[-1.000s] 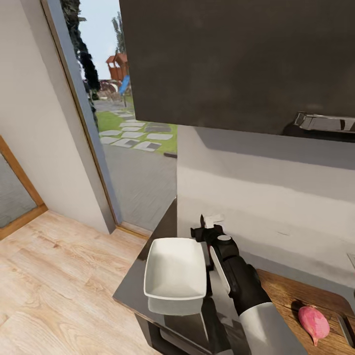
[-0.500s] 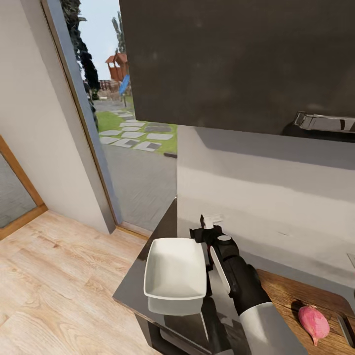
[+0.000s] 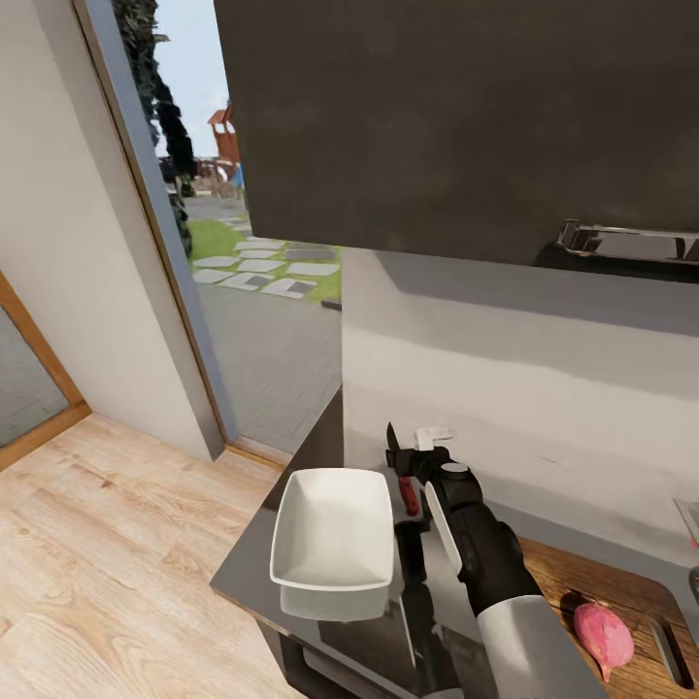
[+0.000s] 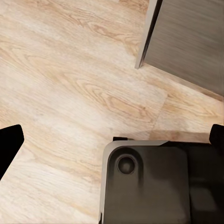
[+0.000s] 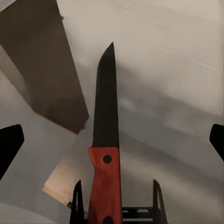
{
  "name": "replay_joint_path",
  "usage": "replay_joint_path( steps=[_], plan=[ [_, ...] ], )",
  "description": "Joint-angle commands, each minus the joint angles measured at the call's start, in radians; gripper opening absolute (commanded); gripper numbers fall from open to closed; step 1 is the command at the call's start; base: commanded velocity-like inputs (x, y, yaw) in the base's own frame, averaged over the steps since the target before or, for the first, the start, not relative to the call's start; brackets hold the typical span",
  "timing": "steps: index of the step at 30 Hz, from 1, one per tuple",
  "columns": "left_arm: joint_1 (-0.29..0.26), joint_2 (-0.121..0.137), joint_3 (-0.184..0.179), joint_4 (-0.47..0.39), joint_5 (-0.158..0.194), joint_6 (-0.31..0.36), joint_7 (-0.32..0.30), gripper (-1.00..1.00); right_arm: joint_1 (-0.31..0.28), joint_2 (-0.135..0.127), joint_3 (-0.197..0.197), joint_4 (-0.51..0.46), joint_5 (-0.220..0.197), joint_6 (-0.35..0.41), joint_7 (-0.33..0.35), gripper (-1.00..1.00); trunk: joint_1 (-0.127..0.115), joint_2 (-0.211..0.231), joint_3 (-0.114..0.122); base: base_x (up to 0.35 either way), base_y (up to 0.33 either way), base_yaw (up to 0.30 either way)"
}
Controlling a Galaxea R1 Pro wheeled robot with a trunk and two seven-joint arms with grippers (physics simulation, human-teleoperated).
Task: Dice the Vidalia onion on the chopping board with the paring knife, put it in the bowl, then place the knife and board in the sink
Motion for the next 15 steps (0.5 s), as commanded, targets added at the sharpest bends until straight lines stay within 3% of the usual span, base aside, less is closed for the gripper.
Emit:
replay_joint_path(
  steps=[1, 15],
  plan=[
    [0.0, 0.002, -0.006, -0.001, 0.006, -0.003, 0.009, 1.0, -0.001, 0.0, 0.001, -0.001, 0.009, 0.006, 0.0, 1.0, 0.001, -0.002, -0.002, 0.0, -0.006, 0.0],
    [-0.001, 0.002, -0.006, 0.002, 0.006, -0.002, 0.009, 1.0, -0.001, 0.0, 0.0, 0.023, 0.009, 0.006, 0.0, 1.0, 0.001, -0.002, -0.002, 0.0, -0.001, 0.0]
  ],
)
